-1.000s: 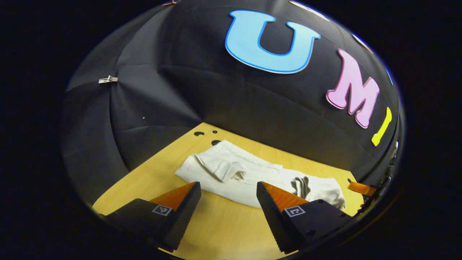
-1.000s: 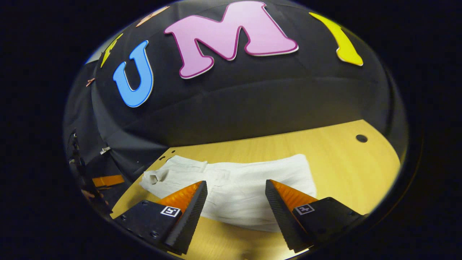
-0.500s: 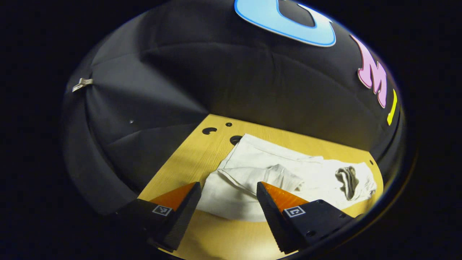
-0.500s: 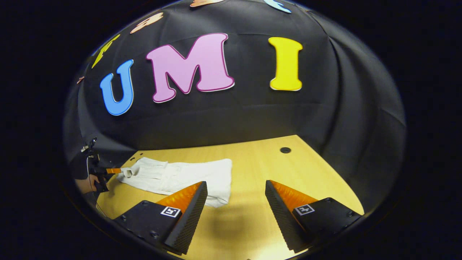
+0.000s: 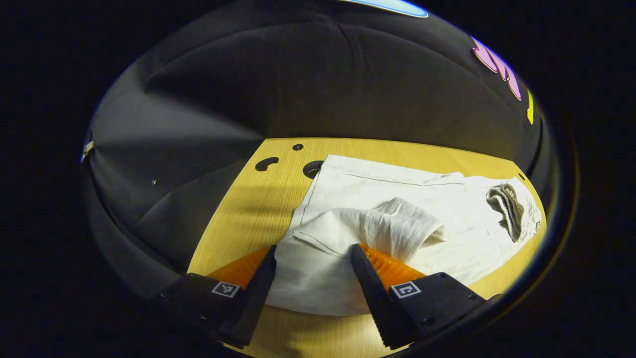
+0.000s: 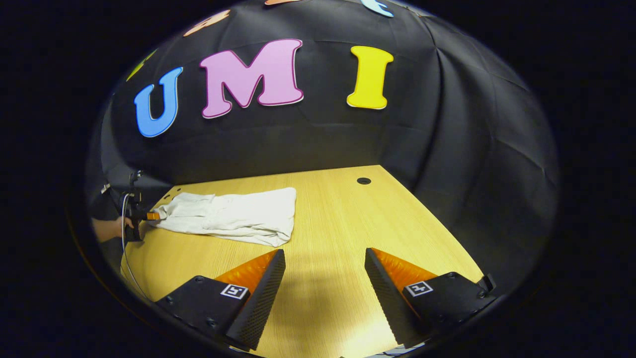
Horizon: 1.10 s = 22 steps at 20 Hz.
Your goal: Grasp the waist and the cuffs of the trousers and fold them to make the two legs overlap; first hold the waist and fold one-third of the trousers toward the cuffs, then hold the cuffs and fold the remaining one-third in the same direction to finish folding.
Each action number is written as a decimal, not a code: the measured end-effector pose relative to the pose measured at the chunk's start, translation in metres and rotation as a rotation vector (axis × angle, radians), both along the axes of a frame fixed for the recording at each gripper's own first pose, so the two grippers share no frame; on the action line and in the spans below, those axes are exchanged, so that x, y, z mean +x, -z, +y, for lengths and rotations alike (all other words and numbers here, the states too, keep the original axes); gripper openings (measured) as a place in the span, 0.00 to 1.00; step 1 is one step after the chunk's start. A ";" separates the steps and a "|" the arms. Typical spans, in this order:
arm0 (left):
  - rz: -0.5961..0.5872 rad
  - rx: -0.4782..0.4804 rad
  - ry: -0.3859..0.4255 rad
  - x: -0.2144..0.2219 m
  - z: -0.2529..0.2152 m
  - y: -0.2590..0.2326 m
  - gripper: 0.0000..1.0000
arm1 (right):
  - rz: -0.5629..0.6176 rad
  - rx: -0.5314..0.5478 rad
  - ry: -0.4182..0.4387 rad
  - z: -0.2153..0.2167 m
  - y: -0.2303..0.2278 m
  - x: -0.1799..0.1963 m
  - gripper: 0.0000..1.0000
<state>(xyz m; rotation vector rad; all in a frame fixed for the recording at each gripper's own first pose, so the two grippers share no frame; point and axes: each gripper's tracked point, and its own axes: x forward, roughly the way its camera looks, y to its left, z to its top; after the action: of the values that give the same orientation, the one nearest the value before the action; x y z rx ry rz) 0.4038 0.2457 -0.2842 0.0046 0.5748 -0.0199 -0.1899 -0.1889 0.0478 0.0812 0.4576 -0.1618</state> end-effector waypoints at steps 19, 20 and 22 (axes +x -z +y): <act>-0.096 -0.075 -0.061 -0.007 -0.062 -0.046 0.06 | -0.013 0.067 0.001 -0.037 -0.010 0.000 0.97; -0.105 -0.079 -0.049 -0.012 -0.066 -0.056 0.06 | -0.015 0.073 0.007 -0.040 -0.011 0.000 0.97; -0.131 -0.087 -0.036 -0.022 -0.078 -0.077 0.06 | -0.012 0.102 0.011 -0.042 -0.012 -0.001 0.98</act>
<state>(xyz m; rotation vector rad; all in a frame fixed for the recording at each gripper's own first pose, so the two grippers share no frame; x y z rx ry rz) 0.3814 0.1682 -0.2073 -0.0889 0.4427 -0.0098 -0.1912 -0.2314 0.0600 0.1849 0.4530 -0.1489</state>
